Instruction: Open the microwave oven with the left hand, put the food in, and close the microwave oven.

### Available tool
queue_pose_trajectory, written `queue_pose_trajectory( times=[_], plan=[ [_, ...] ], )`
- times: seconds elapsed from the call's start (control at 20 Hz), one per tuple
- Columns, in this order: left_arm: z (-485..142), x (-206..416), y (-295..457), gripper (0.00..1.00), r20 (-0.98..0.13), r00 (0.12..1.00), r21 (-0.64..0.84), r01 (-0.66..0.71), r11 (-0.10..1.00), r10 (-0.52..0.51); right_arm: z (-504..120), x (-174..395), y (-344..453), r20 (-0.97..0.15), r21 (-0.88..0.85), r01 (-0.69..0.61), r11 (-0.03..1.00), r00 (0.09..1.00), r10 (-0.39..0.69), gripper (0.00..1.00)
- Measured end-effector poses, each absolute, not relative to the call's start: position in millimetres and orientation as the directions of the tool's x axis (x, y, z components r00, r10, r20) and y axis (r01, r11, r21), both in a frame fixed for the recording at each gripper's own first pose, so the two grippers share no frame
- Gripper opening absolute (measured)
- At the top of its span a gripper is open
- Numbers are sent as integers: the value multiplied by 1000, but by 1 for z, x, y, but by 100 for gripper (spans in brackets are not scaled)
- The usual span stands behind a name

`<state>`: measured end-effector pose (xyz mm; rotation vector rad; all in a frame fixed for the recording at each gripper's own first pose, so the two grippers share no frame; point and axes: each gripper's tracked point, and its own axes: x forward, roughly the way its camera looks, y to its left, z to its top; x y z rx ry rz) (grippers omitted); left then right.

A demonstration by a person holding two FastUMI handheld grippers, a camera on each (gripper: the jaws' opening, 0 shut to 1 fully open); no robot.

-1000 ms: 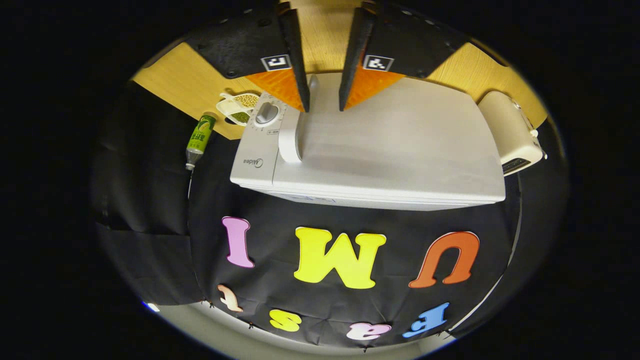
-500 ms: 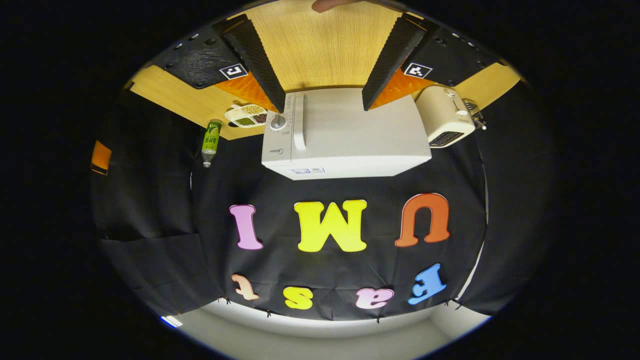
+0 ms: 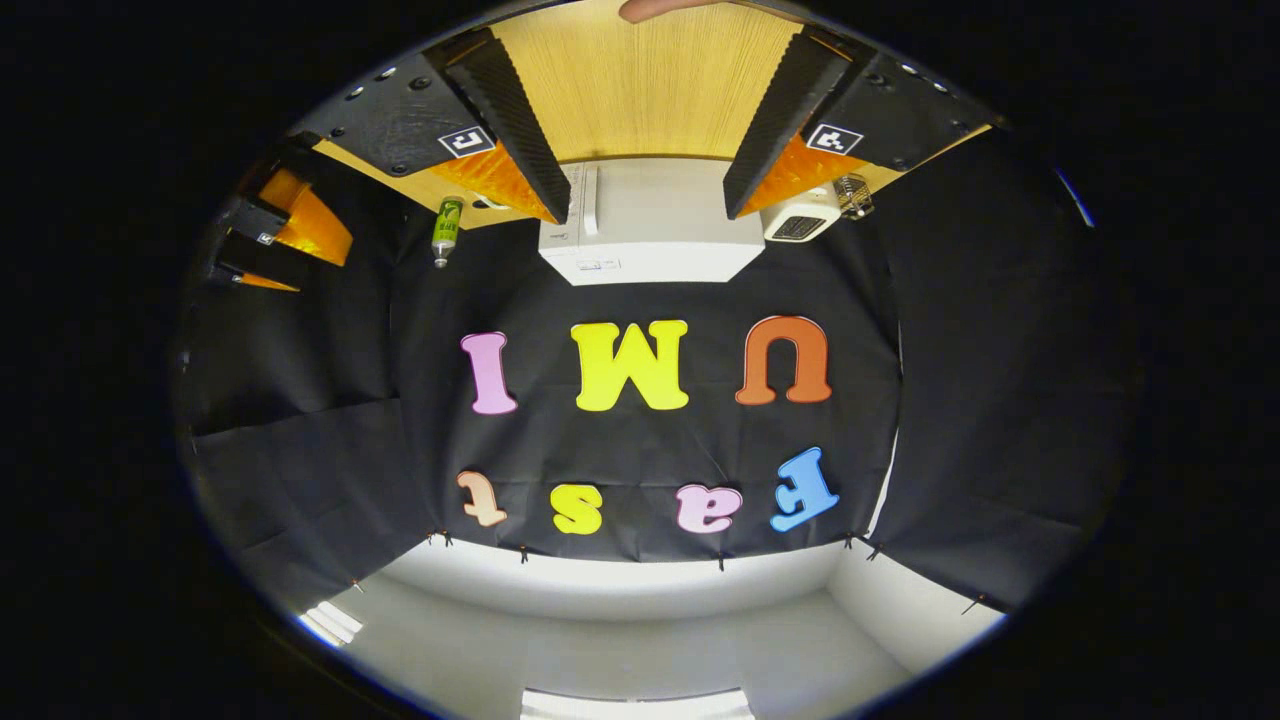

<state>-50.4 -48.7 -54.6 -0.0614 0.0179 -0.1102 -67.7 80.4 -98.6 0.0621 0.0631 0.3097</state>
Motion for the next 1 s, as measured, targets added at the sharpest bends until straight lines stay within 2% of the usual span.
queue_pose_trajectory(
  times=[0.05,0.1,0.15,0.2,0.25,0.3,0.35,0.4,0.45,0.5,0.55,0.6,1.0],
  plan=[
    [-52,-63,-44,97,-14,994,-76,109,991,-110,-96,-74,79,-54,84,-300,950,951,305,92],
    [-50,-76,-38,88,-12,994,-95,105,990,-107,-91,-79,79,-57,106,-297,949,951,304,92],
    [-49,-86,-34,97,-7,995,-116,101,988,-103,-87,-84,77,-61,124,-292,948,952,301,100],
    [-48,-95,-29,97,3,995,-132,95,987,-96,-84,-88,72,-65,137,-283,949,954,294,92],
    [-47,-104,-23,88,18,996,-143,92,985,-90,-80,-89,67,-65,143,-268,953,958,280,92],
    [-48,-110,-19,96,30,996,-149,88,985,-85,-78,-91,61,-64,139,-253,957,962,264,92],
    [-51,-115,-17,95,37,996,-157,84,984,-80,-76,-93,58,-58,129,-246,961,965,255,100],
    [-54,-115,-16,84,37,996,-163,85,983,-80,-75,-97,58,-58,117,-250,961,965,258,100],
    [-57,-115,-16,84,37,996,-161,88,983,-83,-76,-101,59,-60,113,-257,960,962,265,92],
    [-59,-114,-17,95,33,996,-151,91,984,-87,-75,-104,61,-54,114,-267,957,960,275,92],
    [-62,-114,-18,95,26,996,-139,93,986,-90,-73,-106,60,-48,116,-270,956,960,276,100],
    [-64,-114,-20,95,20,995,-124,96,988,-95,-72,-107,58,-42,112,-270,956,960,276,92],
    [-62,-116,-35,95,25,993,-76,119,990,-117,-73,-110,58,-43,110,-280,954,957,286,92]
  ],
)
